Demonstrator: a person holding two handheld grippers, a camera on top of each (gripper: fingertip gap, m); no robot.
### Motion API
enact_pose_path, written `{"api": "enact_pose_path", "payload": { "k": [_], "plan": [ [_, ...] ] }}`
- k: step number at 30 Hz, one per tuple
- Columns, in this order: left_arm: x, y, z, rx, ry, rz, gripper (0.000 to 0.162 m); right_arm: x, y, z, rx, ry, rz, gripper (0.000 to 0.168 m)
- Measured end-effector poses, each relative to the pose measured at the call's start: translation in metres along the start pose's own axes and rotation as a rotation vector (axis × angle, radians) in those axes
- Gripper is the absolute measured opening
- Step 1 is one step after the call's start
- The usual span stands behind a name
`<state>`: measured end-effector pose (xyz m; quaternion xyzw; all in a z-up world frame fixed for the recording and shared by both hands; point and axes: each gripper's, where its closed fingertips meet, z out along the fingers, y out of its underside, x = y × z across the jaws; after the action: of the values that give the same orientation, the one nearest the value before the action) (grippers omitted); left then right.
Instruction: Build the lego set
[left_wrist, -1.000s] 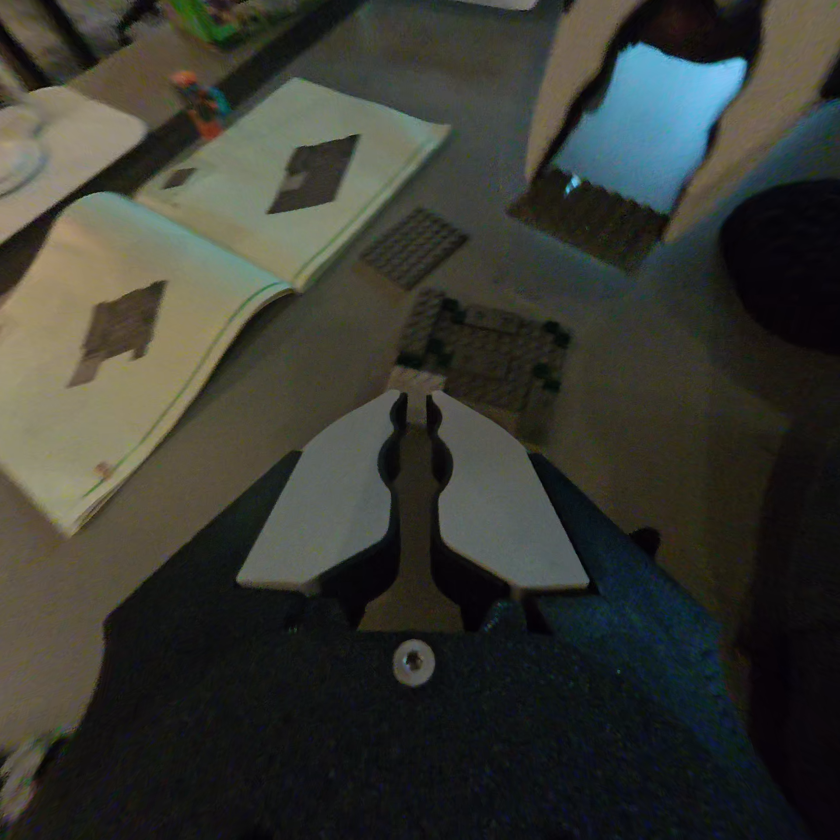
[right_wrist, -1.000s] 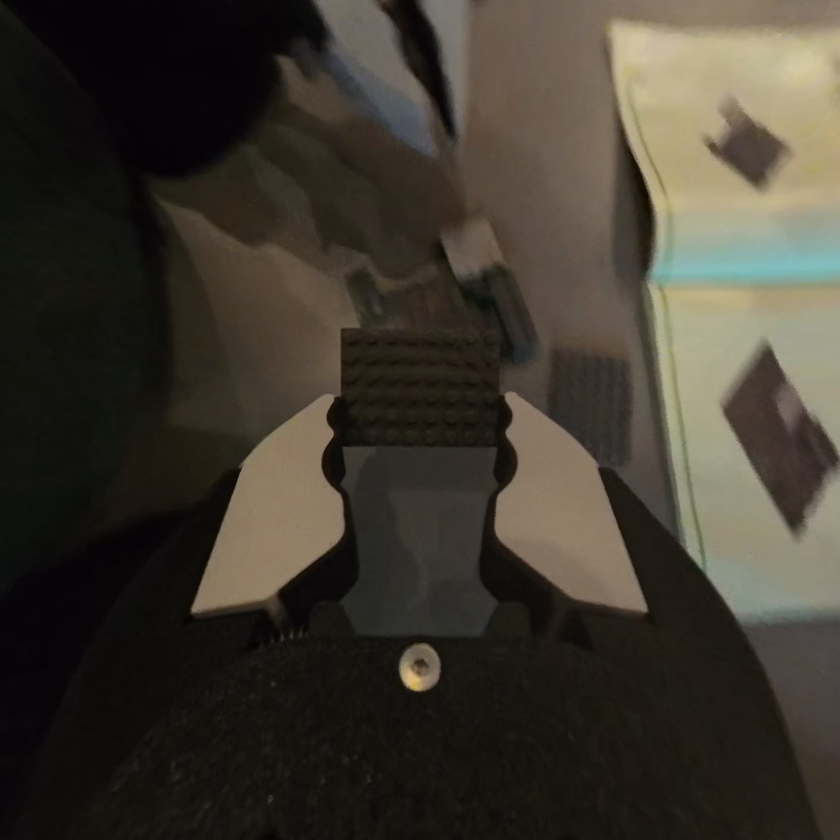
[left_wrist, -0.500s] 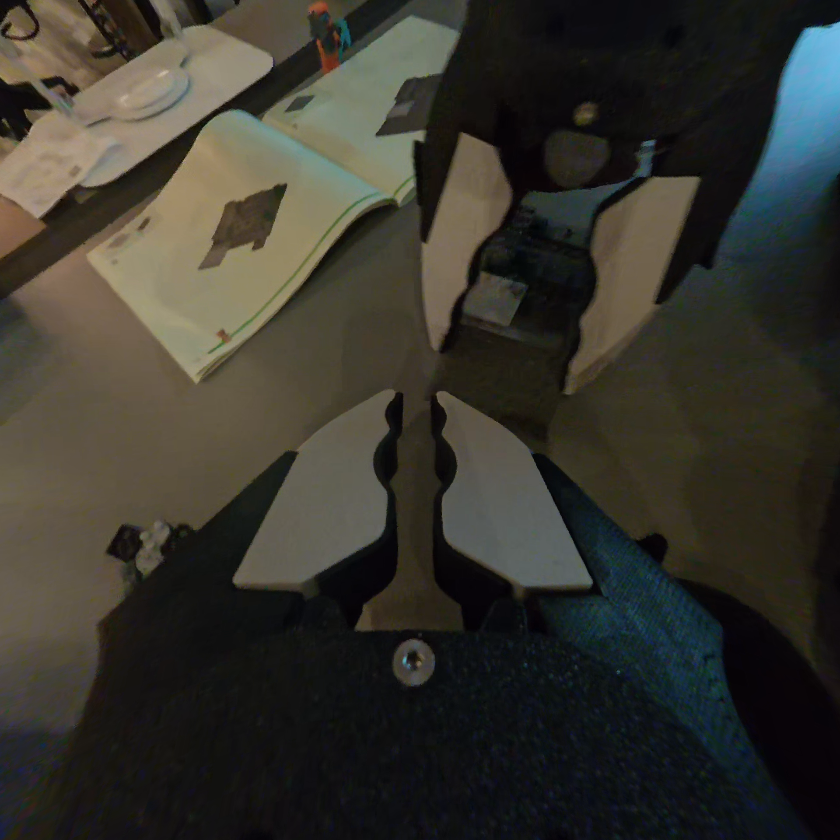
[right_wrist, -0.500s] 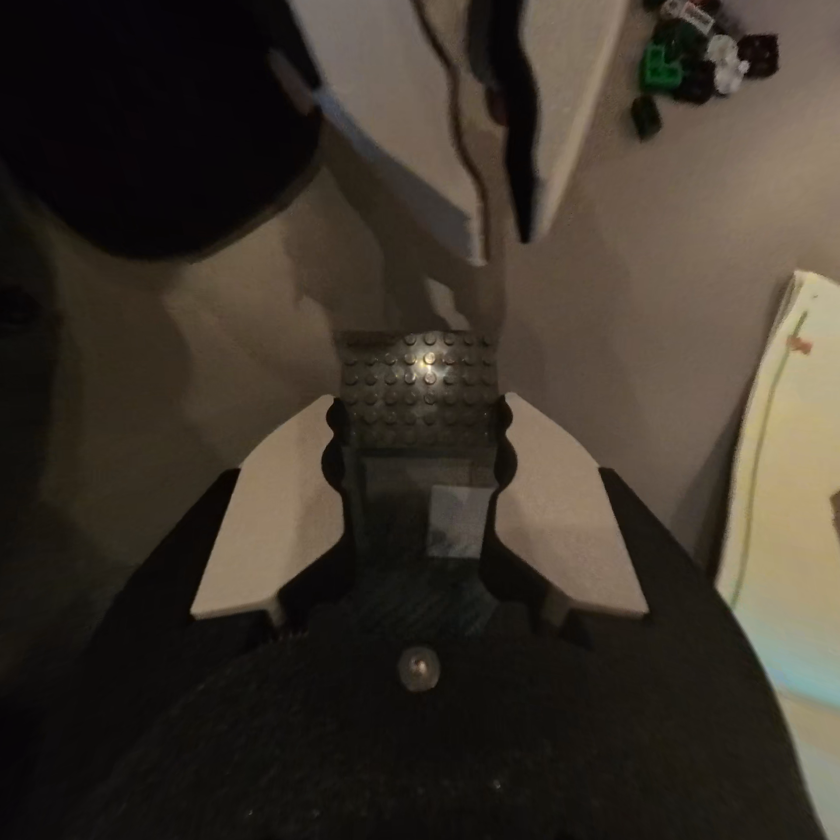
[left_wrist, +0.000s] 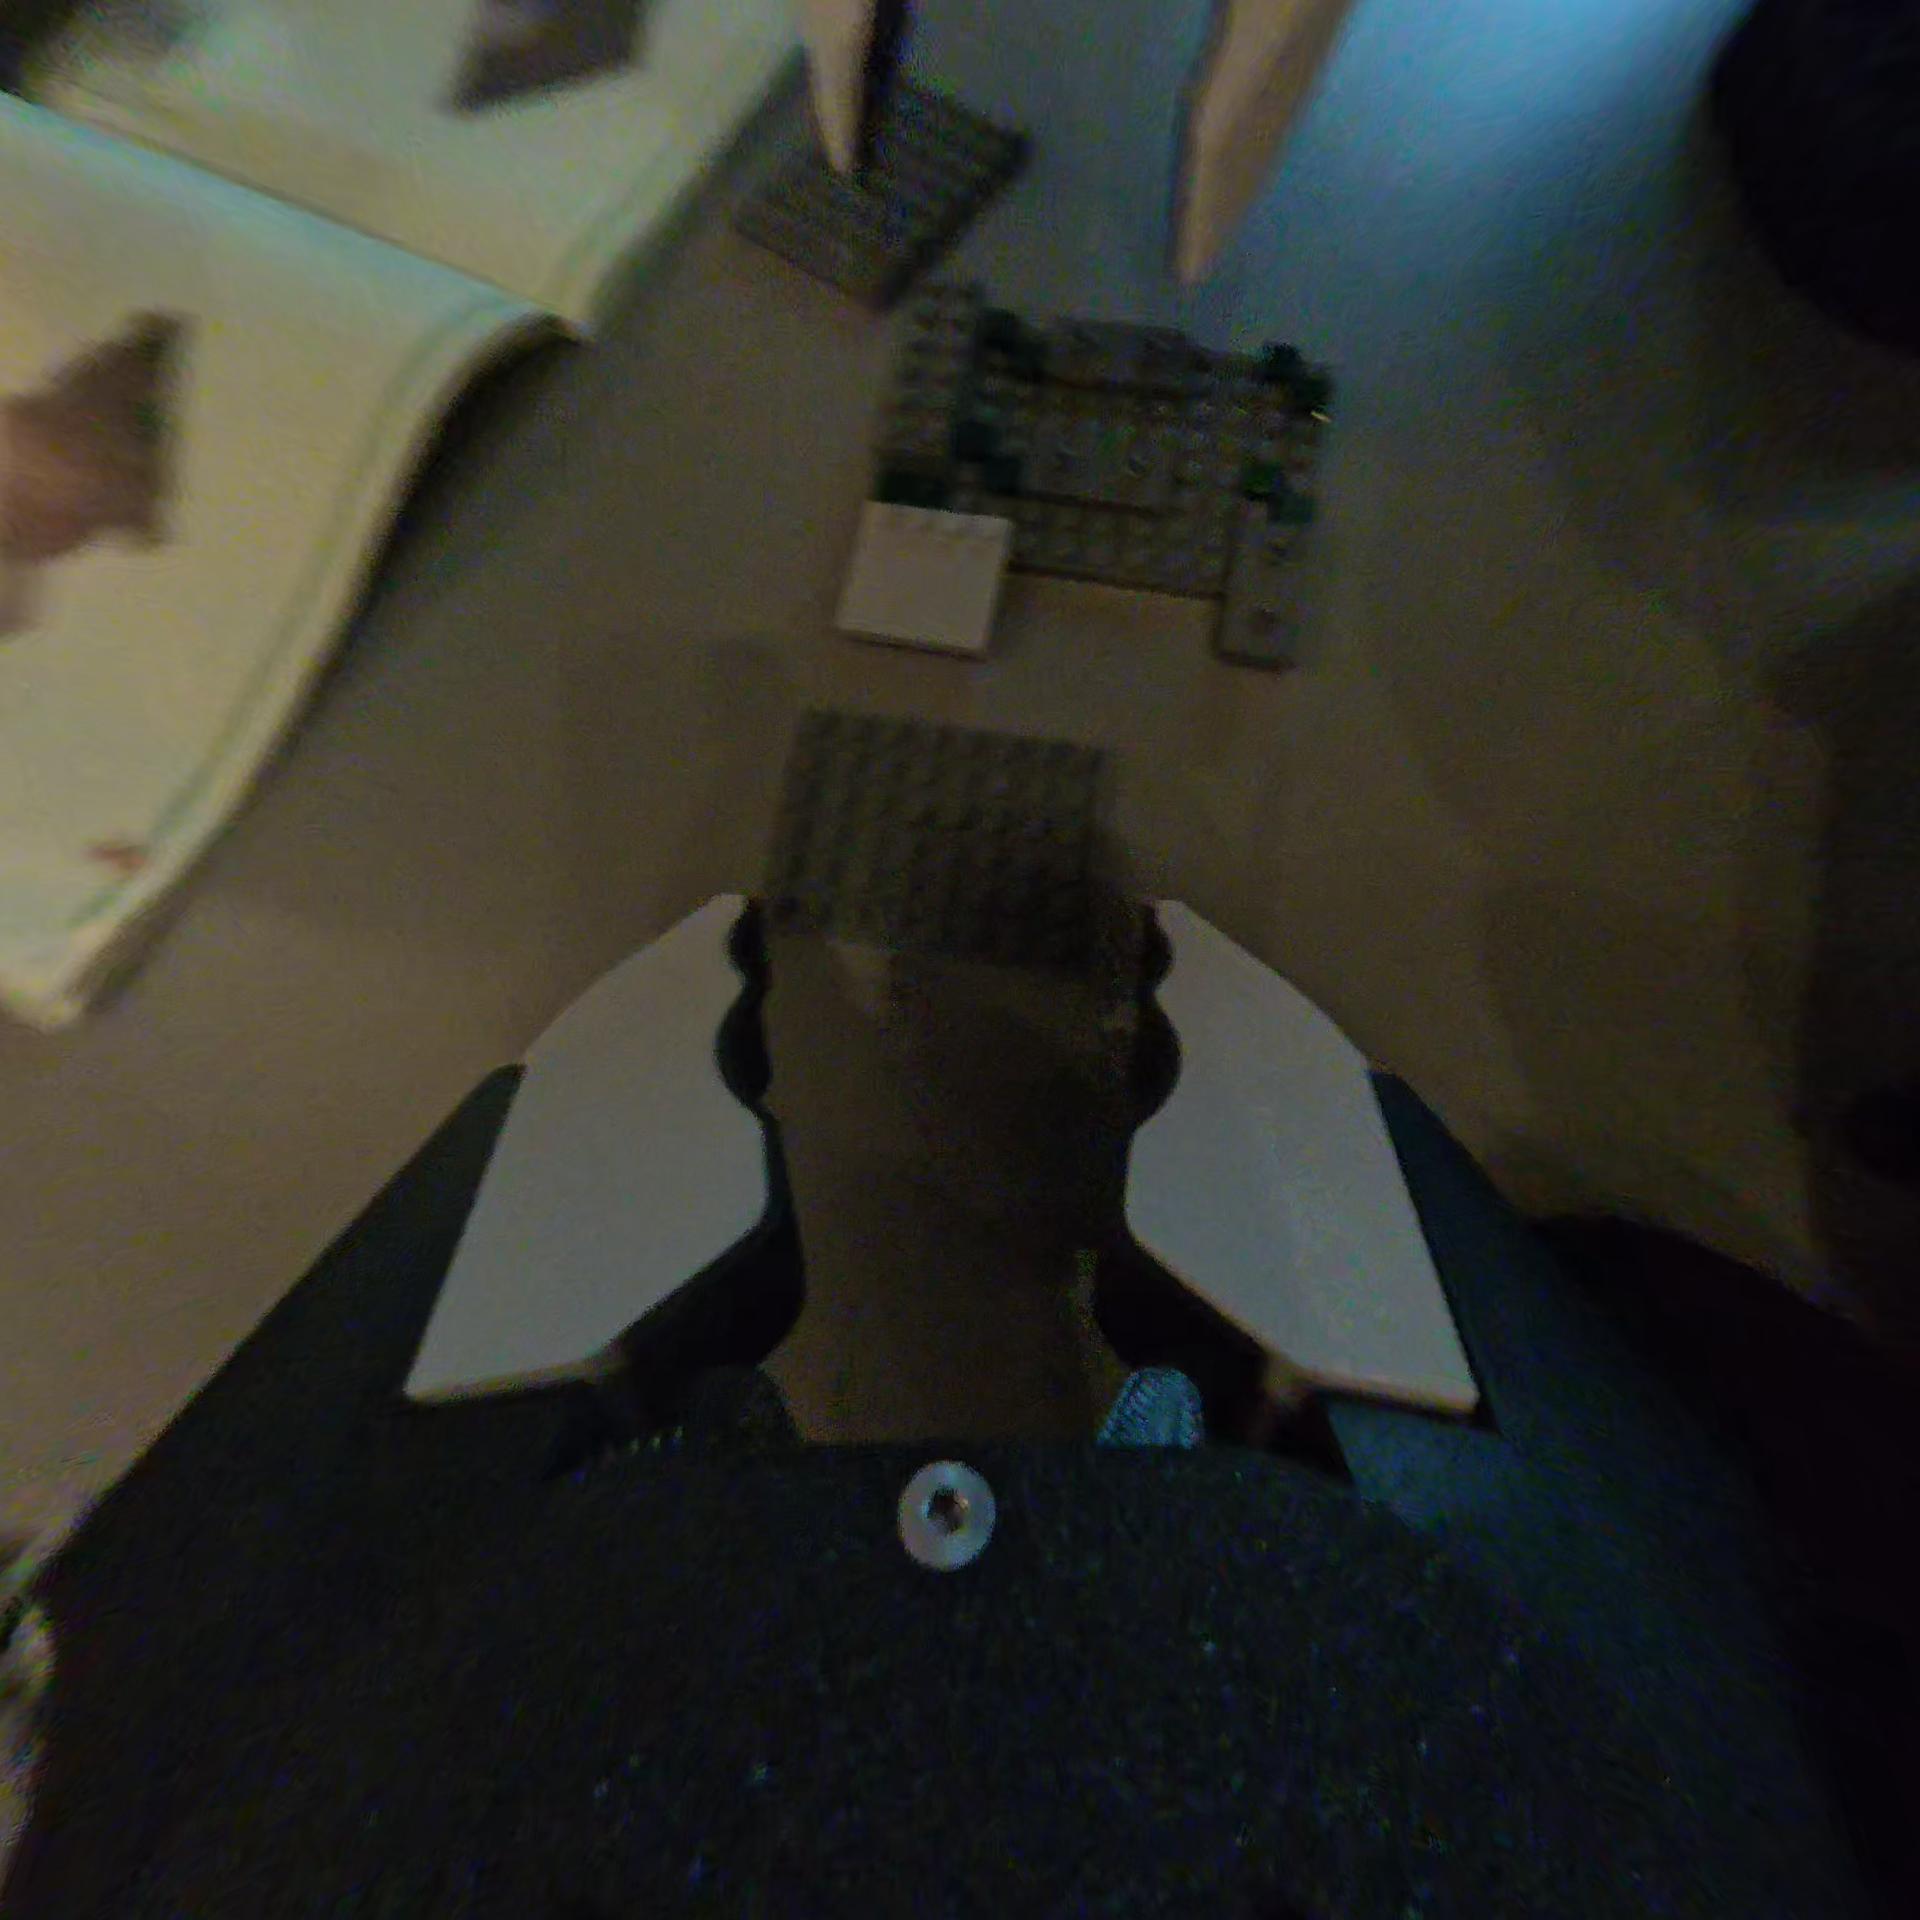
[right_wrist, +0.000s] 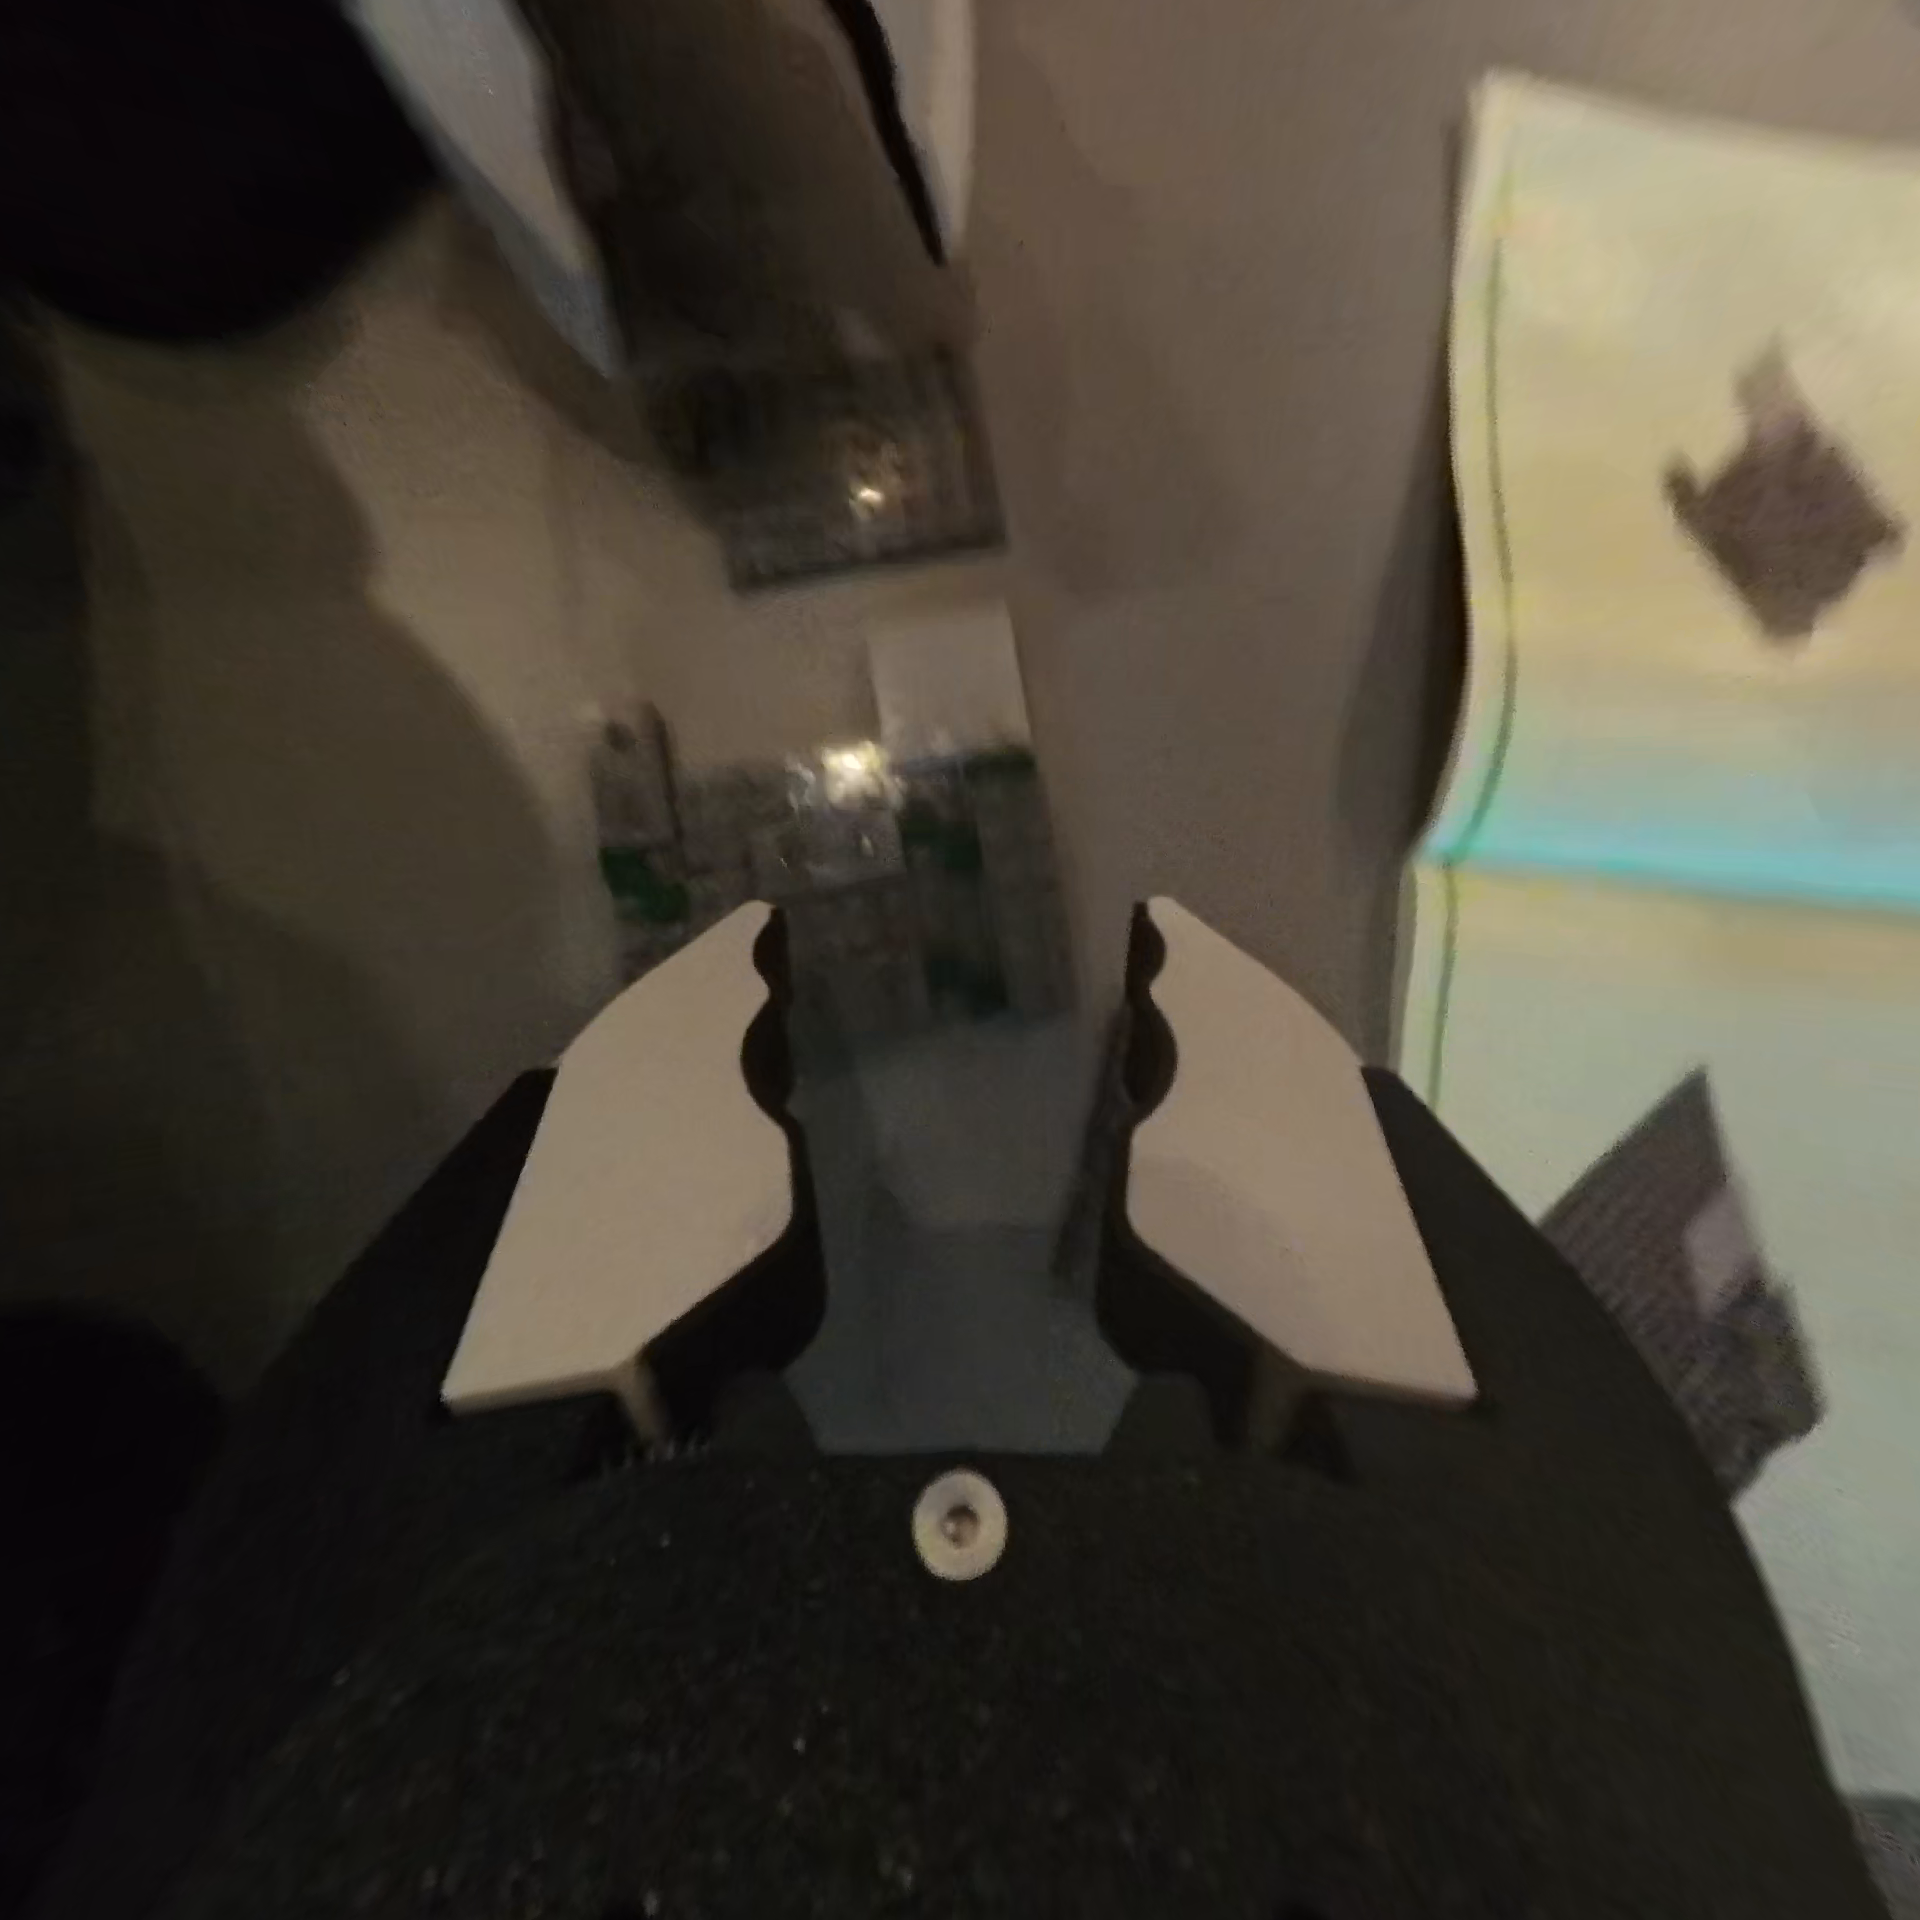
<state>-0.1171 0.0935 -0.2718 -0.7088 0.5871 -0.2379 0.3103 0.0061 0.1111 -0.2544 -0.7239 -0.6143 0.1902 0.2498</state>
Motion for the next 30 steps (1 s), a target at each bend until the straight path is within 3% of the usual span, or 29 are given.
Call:
{"api": "enact_pose_path", "payload": {
  "k": [3,8,12,15,30],
  "plan": [
    [0.001,0.003,0.010,-0.046,0.062,0.020,0.083,0.004,0.008,0.005,0.003,-0.016,0.029,0.058],
    [-0.004,0.006,0.019,-0.101,0.084,0.047,0.089,0.012,0.001,0.018,0.001,-0.065,-0.008,0.053],
    [-0.005,0.003,0.023,-0.114,0.109,0.049,0.084,0.013,0.004,0.027,-0.041,-0.134,-0.028,0.042],
    [-0.007,0.001,0.024,-0.120,0.115,0.055,0.071,0.012,0.007,0.030,-0.043,-0.156,-0.033,0.017],
    [0.017,-0.034,0.054,-0.080,0.231,0.197,0.065,-0.003,0.018,-0.017,0.078,-0.094,0.084,0.016]
  ]
}}
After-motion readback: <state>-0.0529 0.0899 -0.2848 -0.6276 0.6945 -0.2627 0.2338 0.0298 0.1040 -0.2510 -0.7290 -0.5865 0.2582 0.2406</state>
